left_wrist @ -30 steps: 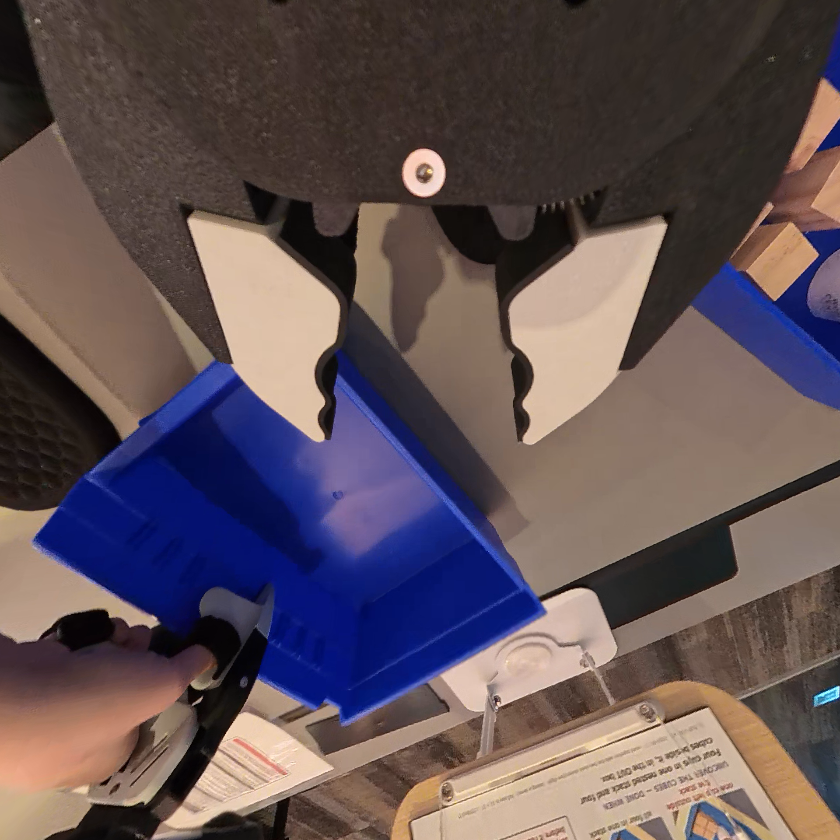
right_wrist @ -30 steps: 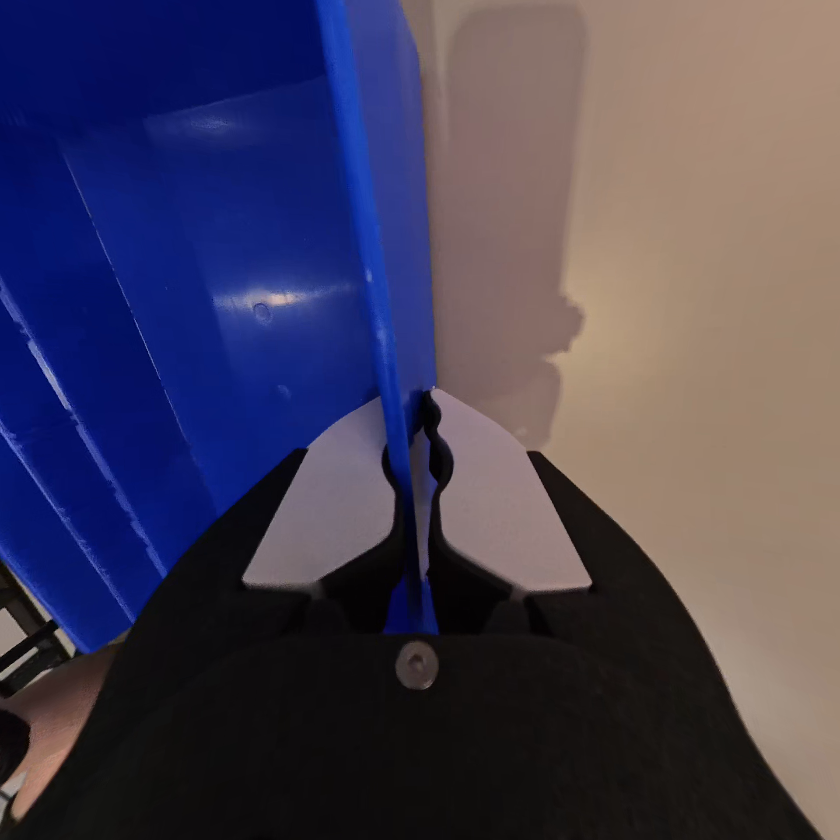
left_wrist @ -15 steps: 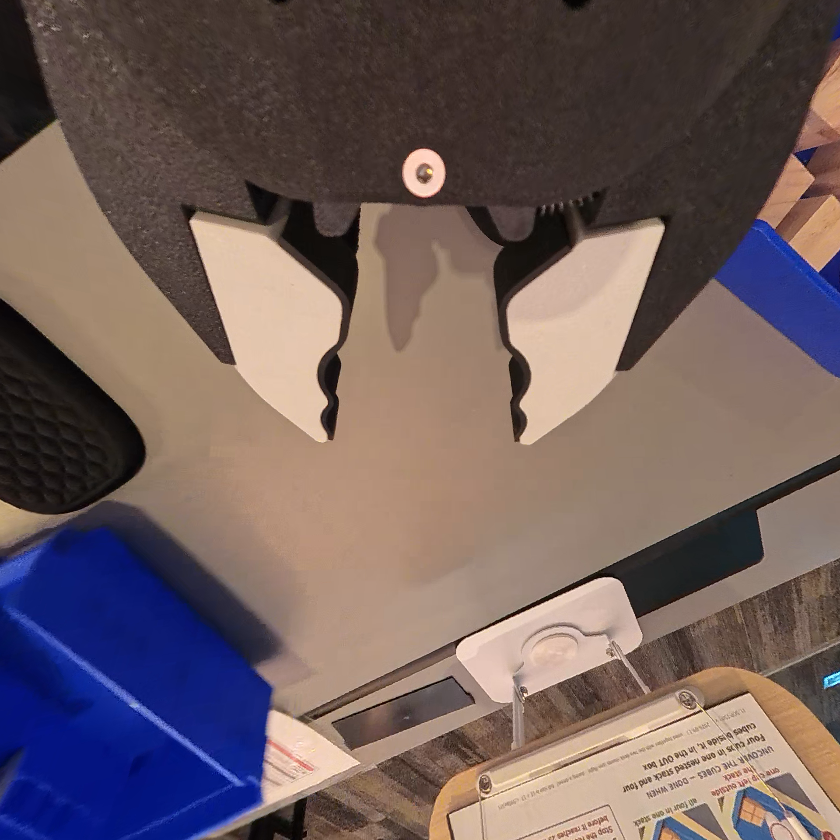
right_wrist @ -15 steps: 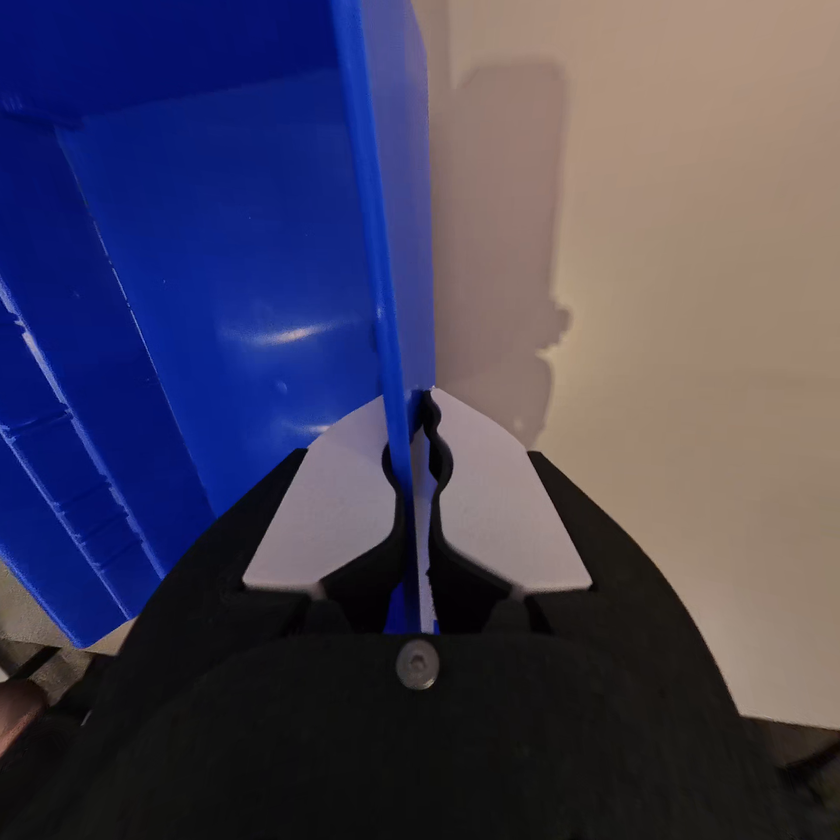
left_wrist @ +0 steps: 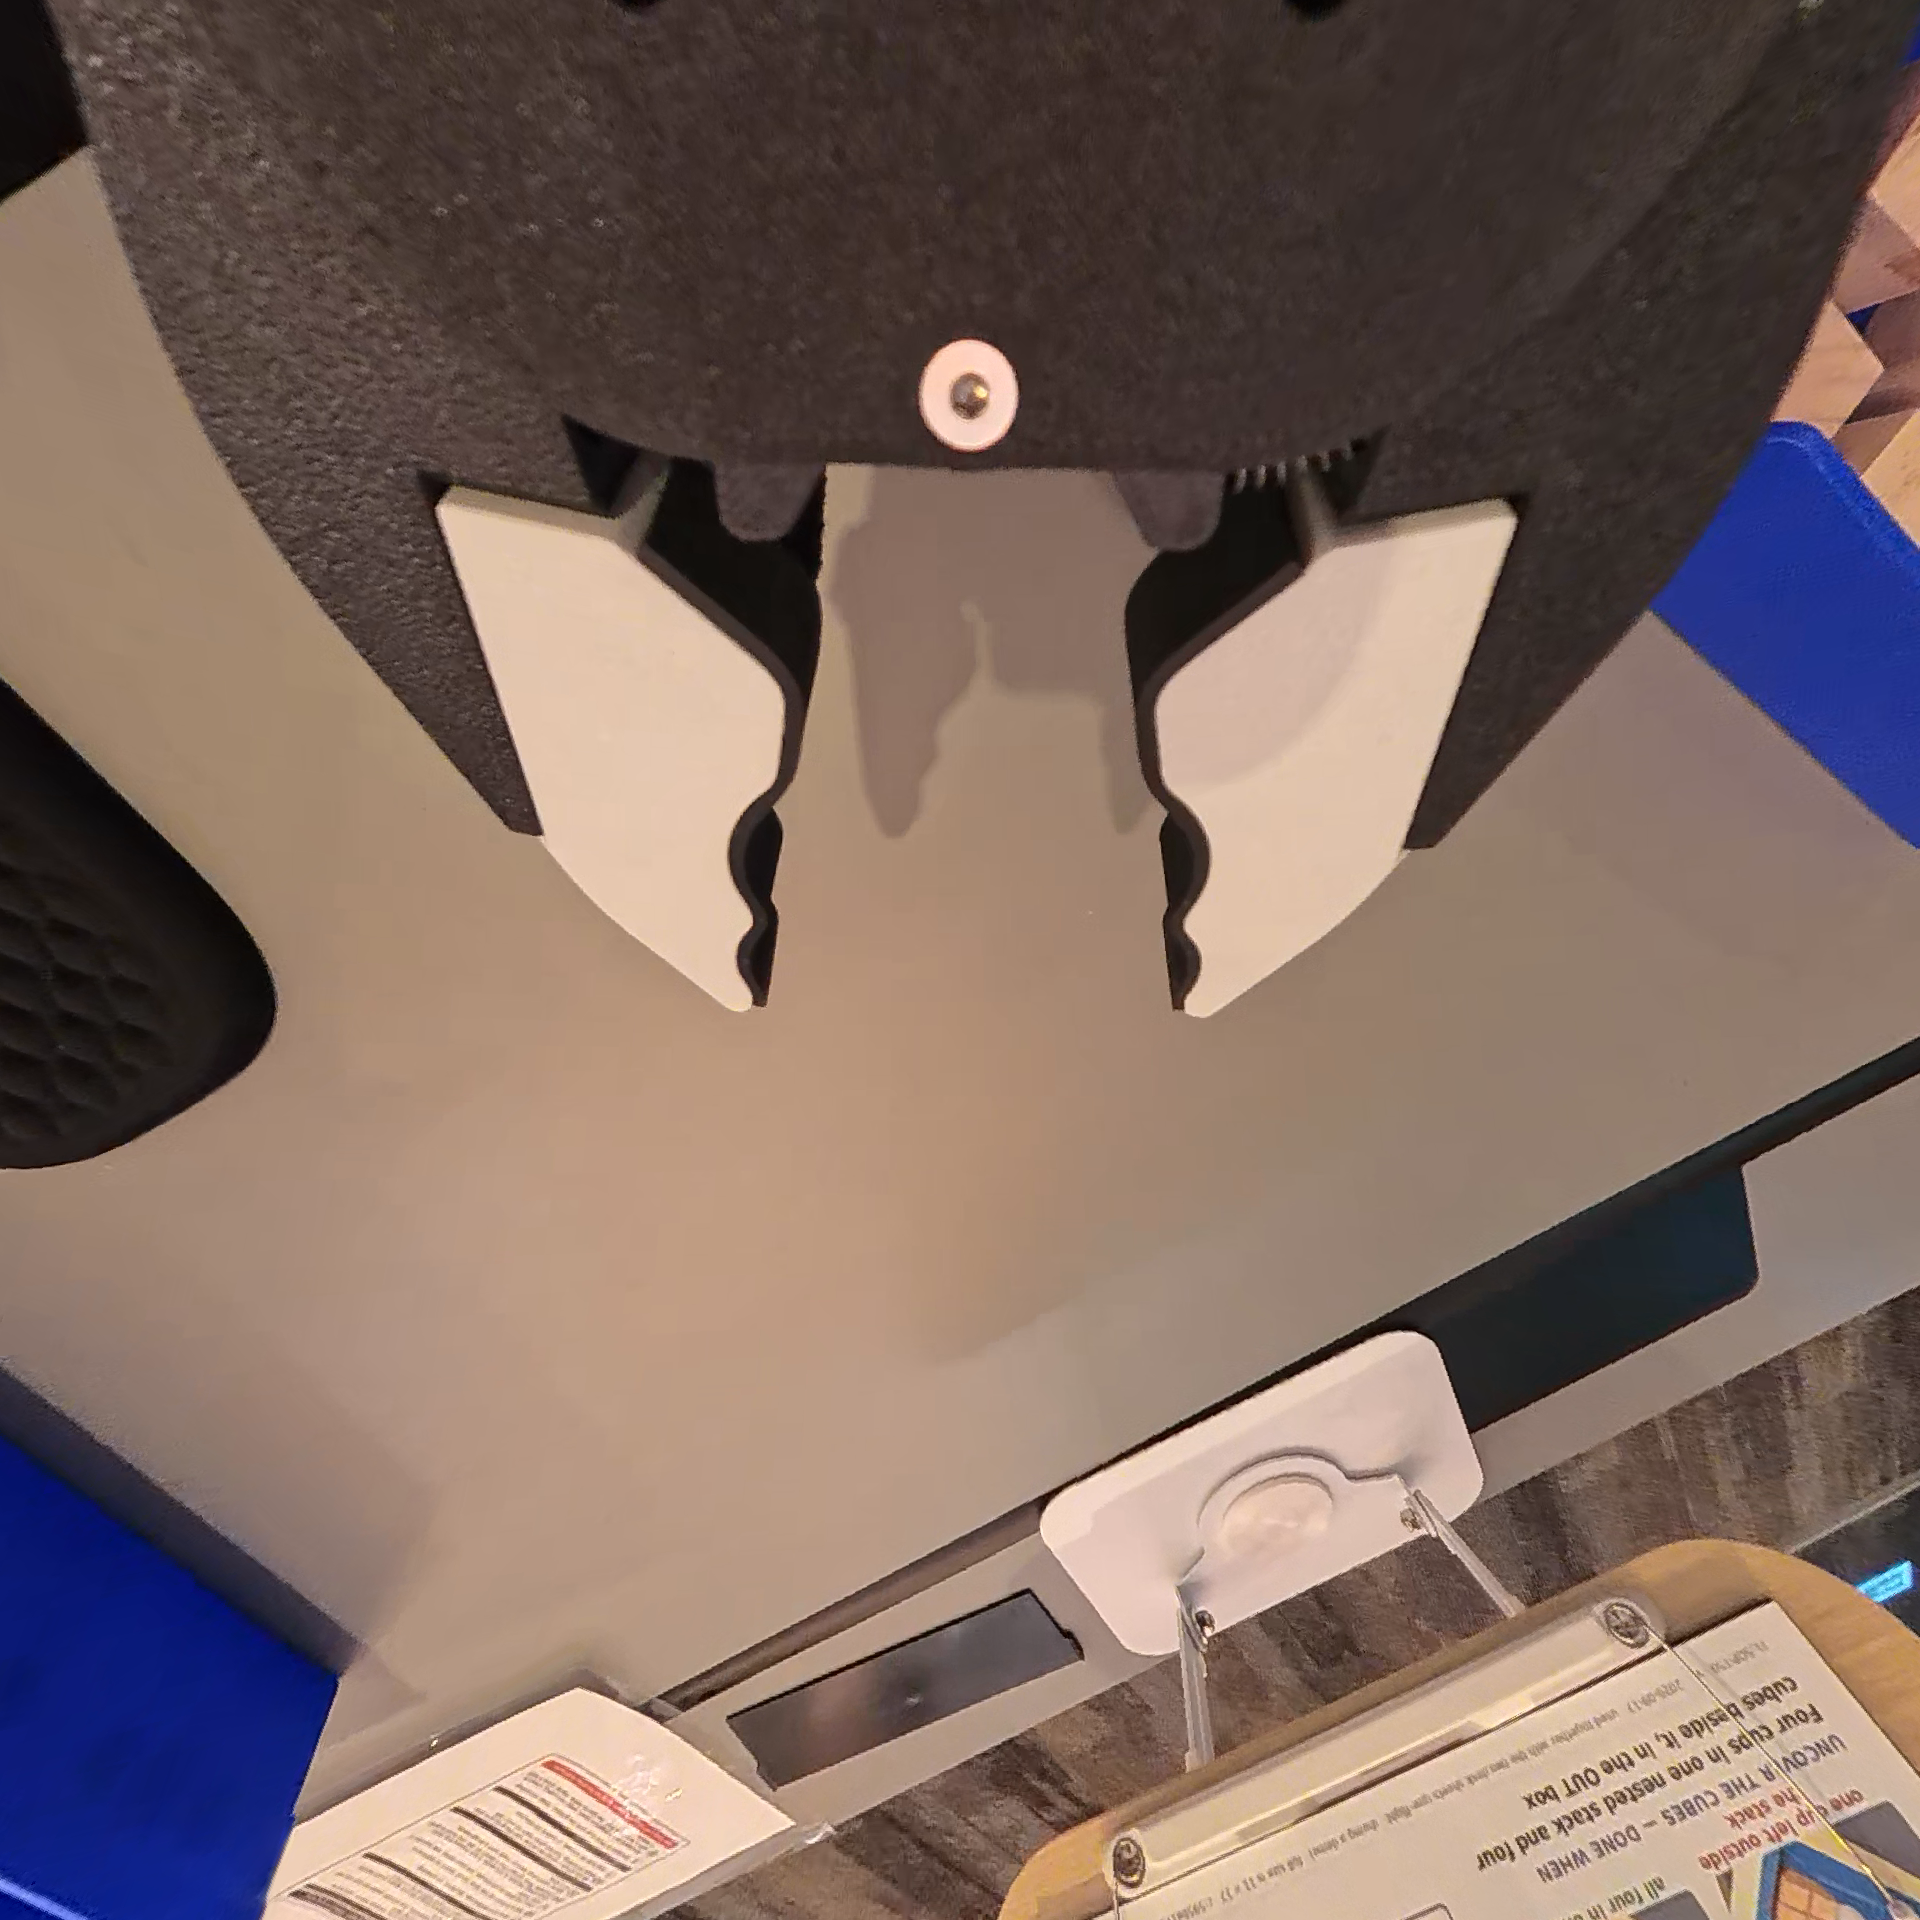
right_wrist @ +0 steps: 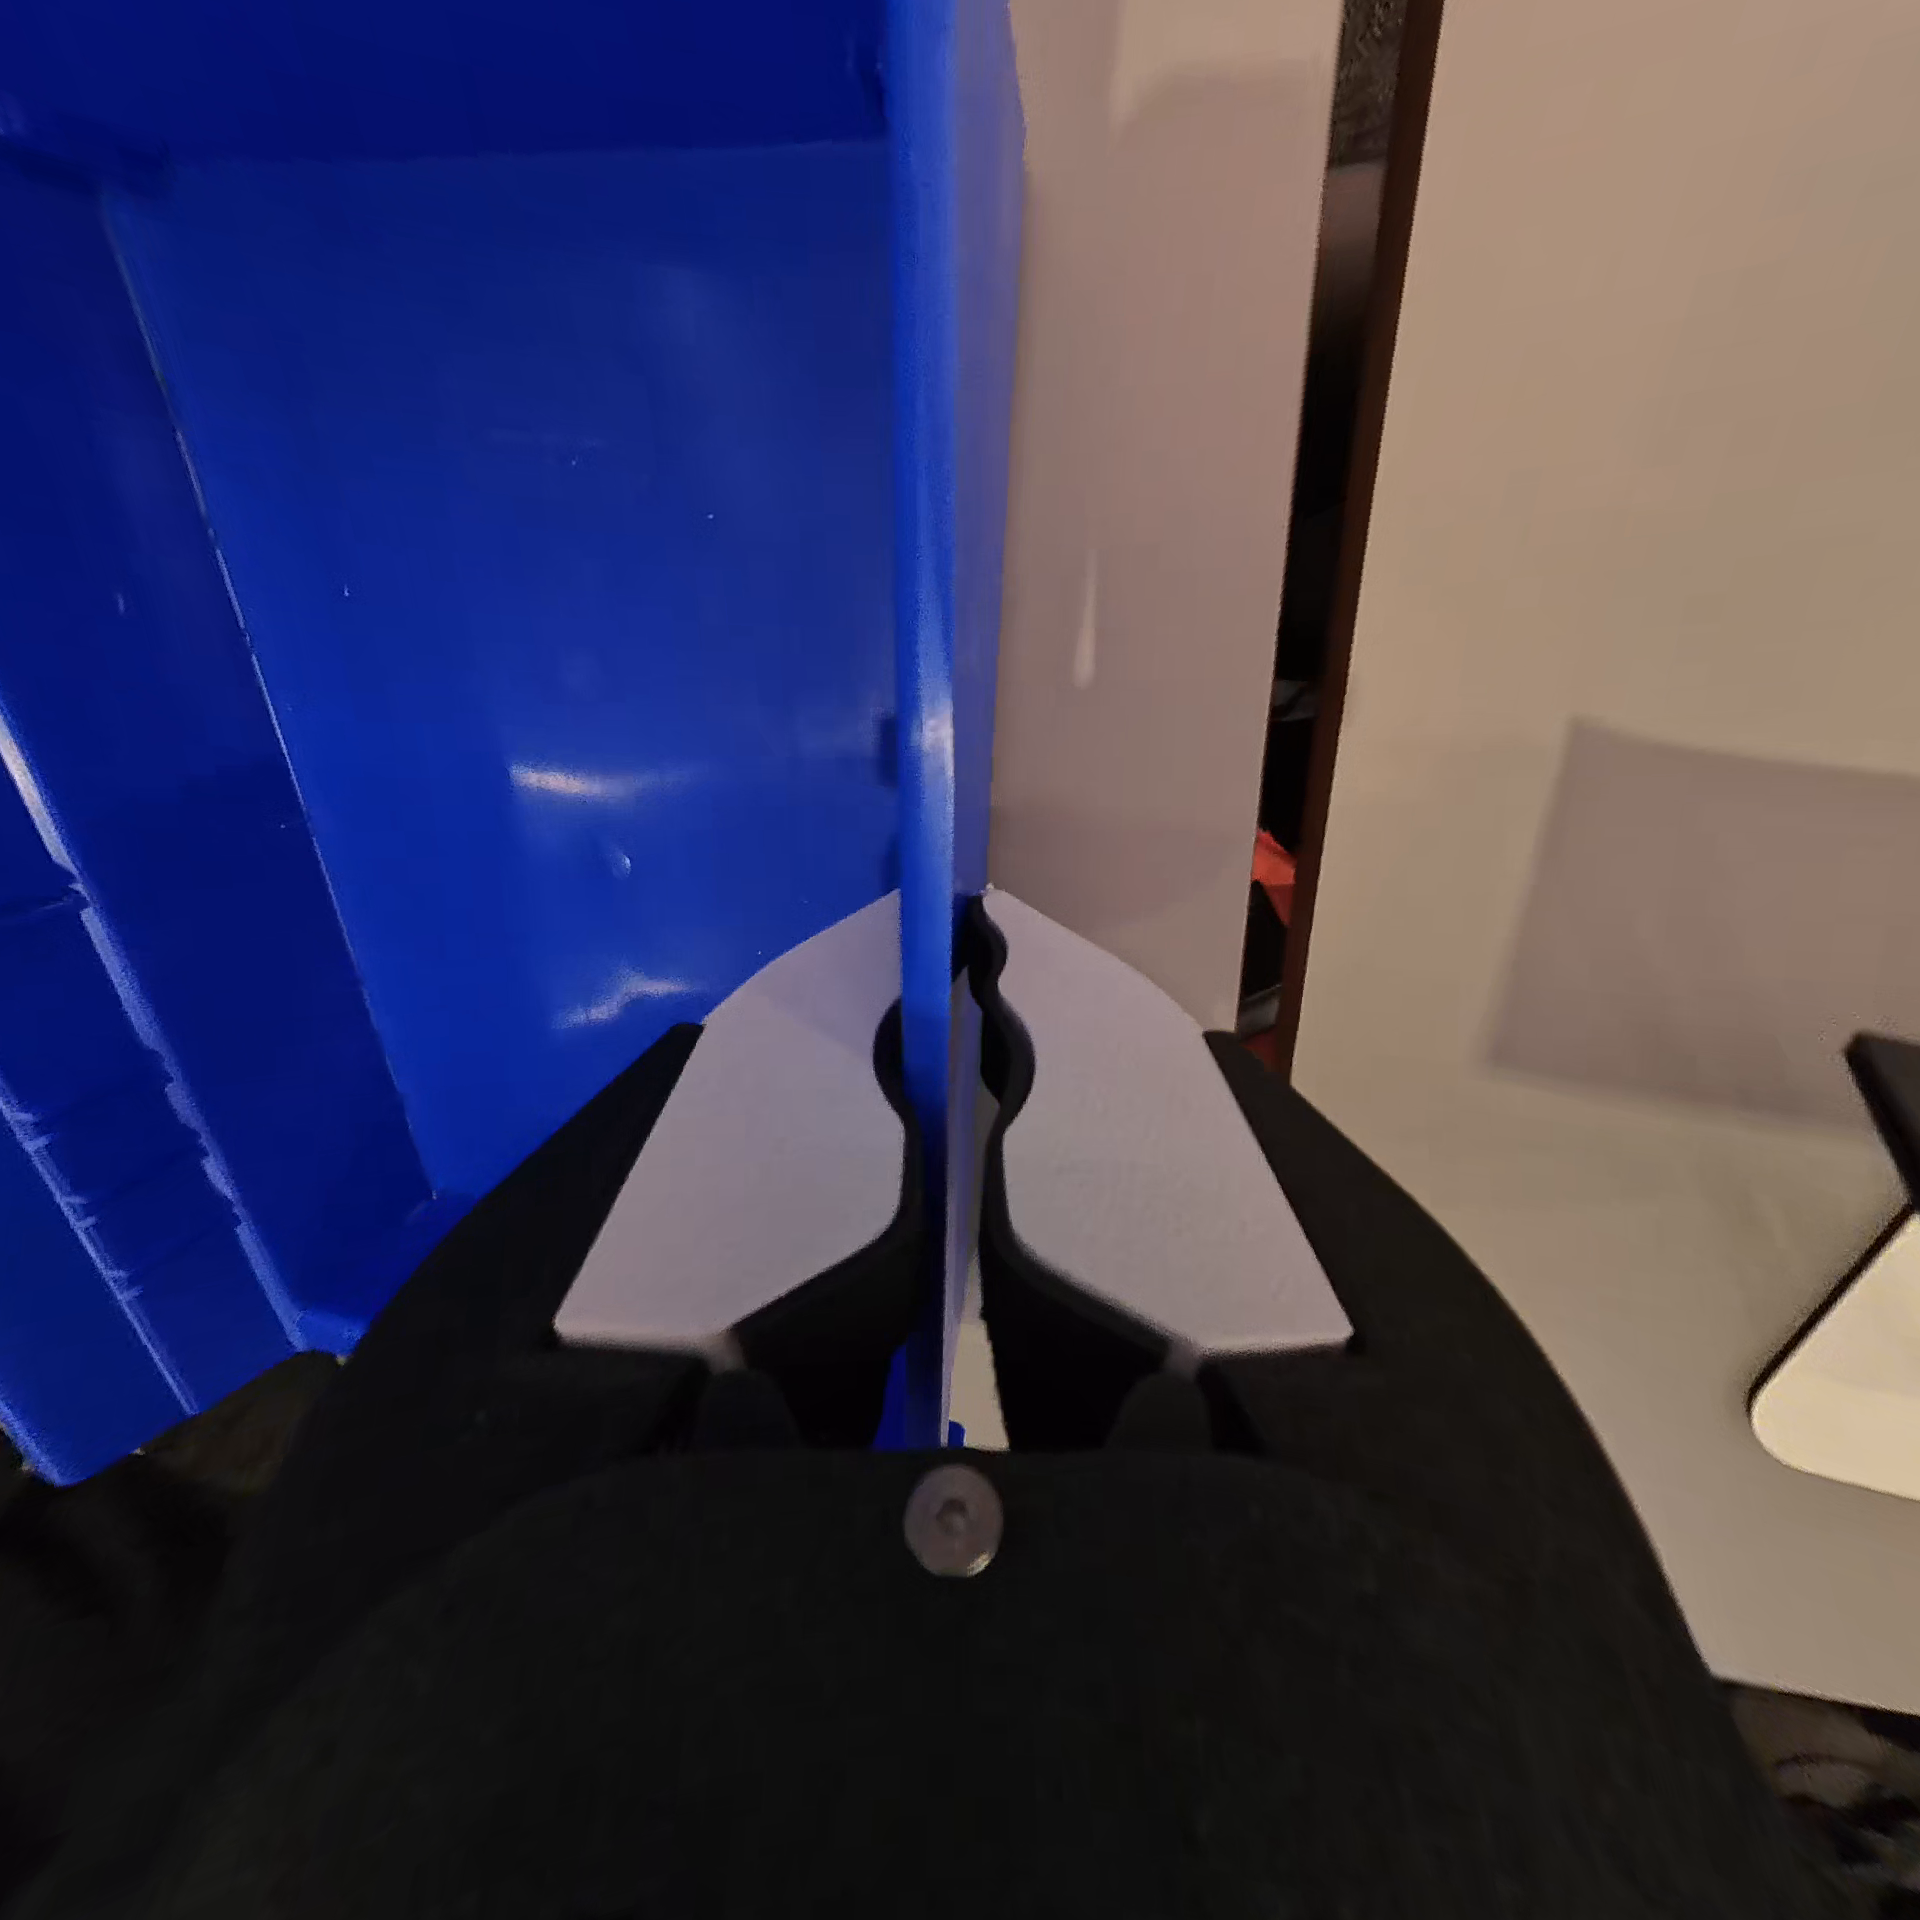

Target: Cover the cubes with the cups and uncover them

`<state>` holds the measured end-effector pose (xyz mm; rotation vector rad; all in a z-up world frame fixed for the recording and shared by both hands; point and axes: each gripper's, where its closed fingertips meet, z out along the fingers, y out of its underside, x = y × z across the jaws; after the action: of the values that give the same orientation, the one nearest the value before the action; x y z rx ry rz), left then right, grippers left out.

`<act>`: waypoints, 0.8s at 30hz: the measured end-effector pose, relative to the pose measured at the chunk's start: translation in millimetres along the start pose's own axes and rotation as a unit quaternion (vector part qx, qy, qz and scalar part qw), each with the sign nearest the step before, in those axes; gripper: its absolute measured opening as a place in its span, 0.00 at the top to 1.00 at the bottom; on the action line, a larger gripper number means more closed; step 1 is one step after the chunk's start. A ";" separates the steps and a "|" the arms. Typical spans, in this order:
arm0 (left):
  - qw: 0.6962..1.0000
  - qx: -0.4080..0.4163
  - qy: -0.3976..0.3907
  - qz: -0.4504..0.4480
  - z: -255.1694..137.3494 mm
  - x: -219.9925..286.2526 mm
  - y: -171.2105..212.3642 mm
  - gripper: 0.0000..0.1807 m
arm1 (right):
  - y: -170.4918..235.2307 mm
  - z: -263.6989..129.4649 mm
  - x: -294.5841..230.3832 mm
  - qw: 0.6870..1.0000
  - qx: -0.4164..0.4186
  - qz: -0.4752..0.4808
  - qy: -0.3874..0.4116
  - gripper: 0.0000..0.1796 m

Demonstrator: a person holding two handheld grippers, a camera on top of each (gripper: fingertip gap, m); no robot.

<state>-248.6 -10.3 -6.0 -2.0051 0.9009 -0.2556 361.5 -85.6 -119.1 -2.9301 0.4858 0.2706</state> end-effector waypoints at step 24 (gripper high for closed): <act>0.882 -0.145 -0.385 -0.229 -163.8 -329.0 215.5 0.59 | -29.2 -133.3 -207.3 0.893 0.371 -0.232 0.109 0.73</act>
<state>-671.3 35.7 -31.7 -2.2891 -0.0559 0.4345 198.4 -20.0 56.2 -2.2181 -0.0986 -0.2592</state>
